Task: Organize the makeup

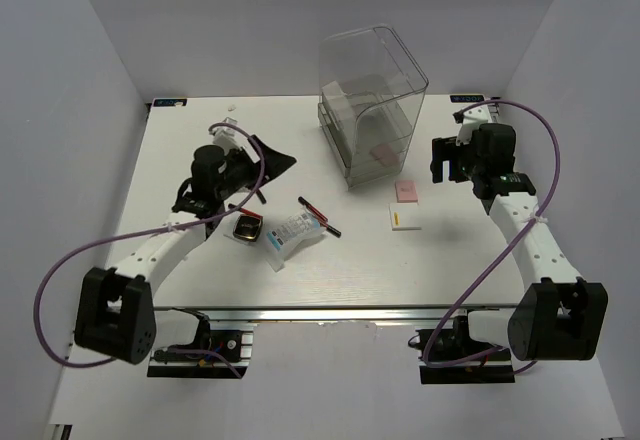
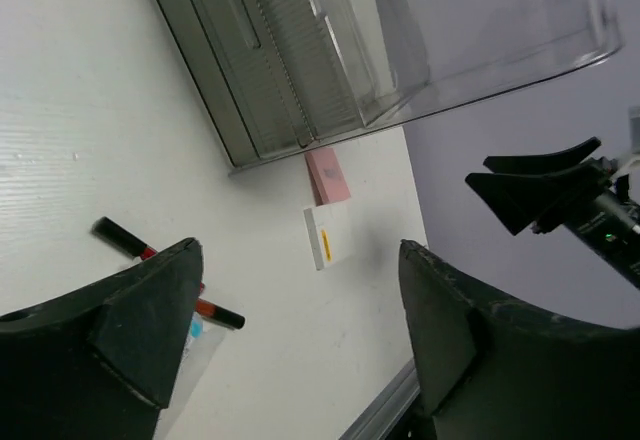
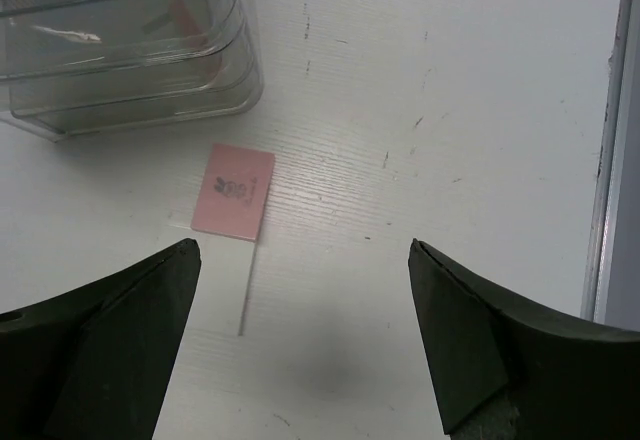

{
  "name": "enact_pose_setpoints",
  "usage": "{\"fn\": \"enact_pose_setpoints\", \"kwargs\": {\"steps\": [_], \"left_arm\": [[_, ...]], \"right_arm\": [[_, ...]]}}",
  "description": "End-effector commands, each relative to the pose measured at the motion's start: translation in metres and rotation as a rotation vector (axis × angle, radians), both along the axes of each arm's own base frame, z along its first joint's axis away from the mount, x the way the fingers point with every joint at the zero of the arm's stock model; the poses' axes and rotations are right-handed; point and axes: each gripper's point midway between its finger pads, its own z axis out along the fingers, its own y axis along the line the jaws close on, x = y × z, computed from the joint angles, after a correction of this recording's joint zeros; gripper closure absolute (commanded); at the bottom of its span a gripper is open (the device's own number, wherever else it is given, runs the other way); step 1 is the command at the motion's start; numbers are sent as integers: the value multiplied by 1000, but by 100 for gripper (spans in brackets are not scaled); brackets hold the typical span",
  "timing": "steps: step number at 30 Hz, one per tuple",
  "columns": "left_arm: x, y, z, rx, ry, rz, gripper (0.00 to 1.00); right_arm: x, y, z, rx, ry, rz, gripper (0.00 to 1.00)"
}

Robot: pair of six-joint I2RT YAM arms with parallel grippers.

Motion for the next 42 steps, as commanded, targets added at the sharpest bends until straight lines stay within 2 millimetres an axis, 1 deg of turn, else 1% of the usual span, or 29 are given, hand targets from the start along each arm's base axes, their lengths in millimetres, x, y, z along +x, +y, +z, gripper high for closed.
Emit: {"fn": "enact_pose_setpoints", "kwargs": {"steps": [1,2,3,4,5,6,7,8,9,11,12,13,14,15,16,17,18,19,20,21,22,24,27,29,31,35,38,39,42], "left_arm": [[9,-21,24,-82,-41,-36,14],[16,-26,20,-99,-15,-38,16],[20,-28,20,-105,-12,-38,18],[24,-31,21,-112,-10,-39,20],[31,-34,14,-120,19,-32,23],[38,-37,21,-131,7,-28,27],[43,-40,24,-147,0,-30,32],[50,-45,15,-166,36,-28,44],[57,-49,22,-184,27,-32,51],[65,-59,21,-227,50,-44,57],[73,-69,17,-238,59,-58,63],[77,-74,14,-249,75,-65,64],[79,-81,13,-267,89,-77,65],[84,-92,-2,-264,122,-92,65],[90,-99,4,-274,118,-100,64],[95,-106,-11,-272,158,-98,58],[98,-108,-2,-282,141,-101,58],[103,-114,-15,-279,164,-101,53],[108,-118,-10,-297,159,-101,50],[115,-122,-14,-305,155,-101,47],[117,-123,-19,-310,163,-99,46],[125,-127,-17,-329,155,-97,45],[140,-132,-16,-340,117,-89,45],[147,-133,-18,-342,102,-82,45],[154,-133,-12,-355,69,-73,45],[162,-136,-13,-382,58,-63,47],[167,-138,-18,-386,62,-62,49],[168,-139,-24,-384,72,-62,50],[171,-139,-26,-392,63,-56,52]], "right_arm": [[3,9,36,10,-86,60,11],[0,12,40,-27,-104,121,10],[-7,27,43,-18,-117,236,11],[-18,36,41,-45,-111,341,11],[-29,48,42,-76,-122,466,11],[-48,73,52,-136,-213,729,11],[-62,84,53,-147,-230,832,11],[-77,98,53,-154,-238,906,11],[-80,105,53,-158,-238,923,11],[-89,115,49,-170,-225,961,11],[-96,125,49,-159,-223,994,11],[-98,128,49,-132,-211,988,11],[-92,129,50,-104,-210,953,11],[-90,130,51,-80,-201,928,11],[-87,131,52,-59,-196,901,11],[-79,131,54,-13,-182,836,18],[-74,130,56,9,-179,798,29],[-70,131,58,36,-177,767,40],[-68,133,60,85,-158,729,63],[-65,133,64,98,-171,715,74],[-64,135,66,118,-173,709,79],[-66,138,69,165,-164,691,80],[-67,140,69,195,-176,682,73],[-67,139,69,198,-188,678,72],[-68,138,69,201,-192,676,72],[-69,136,64,197,-190,673,72],[-70,136,64,200,-190,677,72],[-71,137,63,202,-188,678,72],[-70,136,61,201,-189,677,72]]}}
